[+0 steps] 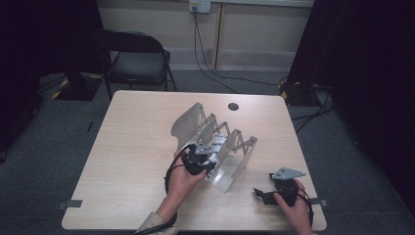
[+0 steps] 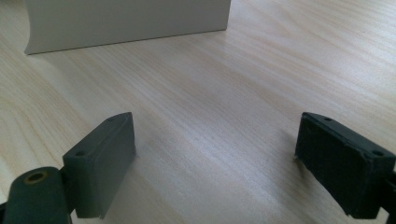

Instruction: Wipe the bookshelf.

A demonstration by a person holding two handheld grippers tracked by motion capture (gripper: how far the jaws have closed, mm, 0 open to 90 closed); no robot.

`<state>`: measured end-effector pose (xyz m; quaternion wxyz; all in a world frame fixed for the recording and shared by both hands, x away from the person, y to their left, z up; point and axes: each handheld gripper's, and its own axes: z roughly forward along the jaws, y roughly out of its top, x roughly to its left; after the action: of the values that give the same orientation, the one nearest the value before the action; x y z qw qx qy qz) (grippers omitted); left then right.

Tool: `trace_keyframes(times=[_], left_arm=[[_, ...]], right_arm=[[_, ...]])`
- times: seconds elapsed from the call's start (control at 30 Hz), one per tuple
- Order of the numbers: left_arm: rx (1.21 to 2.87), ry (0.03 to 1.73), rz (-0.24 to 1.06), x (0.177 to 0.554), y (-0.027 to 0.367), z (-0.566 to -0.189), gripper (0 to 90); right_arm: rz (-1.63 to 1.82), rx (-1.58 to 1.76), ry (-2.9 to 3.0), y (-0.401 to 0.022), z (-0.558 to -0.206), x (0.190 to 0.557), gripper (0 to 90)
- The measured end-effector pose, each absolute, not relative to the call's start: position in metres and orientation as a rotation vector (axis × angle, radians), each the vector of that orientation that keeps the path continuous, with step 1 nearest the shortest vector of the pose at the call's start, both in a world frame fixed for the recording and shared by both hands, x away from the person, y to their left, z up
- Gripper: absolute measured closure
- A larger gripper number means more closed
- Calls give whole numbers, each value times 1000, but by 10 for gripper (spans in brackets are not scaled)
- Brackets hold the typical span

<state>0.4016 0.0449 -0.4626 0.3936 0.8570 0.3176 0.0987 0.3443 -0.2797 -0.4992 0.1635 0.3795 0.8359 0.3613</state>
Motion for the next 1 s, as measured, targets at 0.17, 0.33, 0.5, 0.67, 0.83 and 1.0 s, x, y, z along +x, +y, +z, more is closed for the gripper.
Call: trace_keyframes(times=[0.17, 0.33, 0.5, 0.67, 0.83, 1.0], left_arm=[[2213, 821, 222, 401, 47, -477, 760], [2212, 838, 215, 402, 51, -483, 743], [2200, 847, 264, 404, 54, -480, 659], [2183, 835, 317, 405, 53, -470, 563], [2181, 840, 324, 407, 49, -472, 504], [2207, 835, 312, 407, 46, -480, 496]], right_arm=[[1030, 1082, 2383, -280, -499, 344, 114], [1030, 1082, 2383, -280, -499, 344, 114], [1030, 1082, 2383, -280, -499, 344, 114], [1030, 1082, 2384, -280, -499, 344, 114], [1030, 1081, 2383, -280, -499, 344, 114], [1030, 1082, 2384, -280, -499, 344, 114]])
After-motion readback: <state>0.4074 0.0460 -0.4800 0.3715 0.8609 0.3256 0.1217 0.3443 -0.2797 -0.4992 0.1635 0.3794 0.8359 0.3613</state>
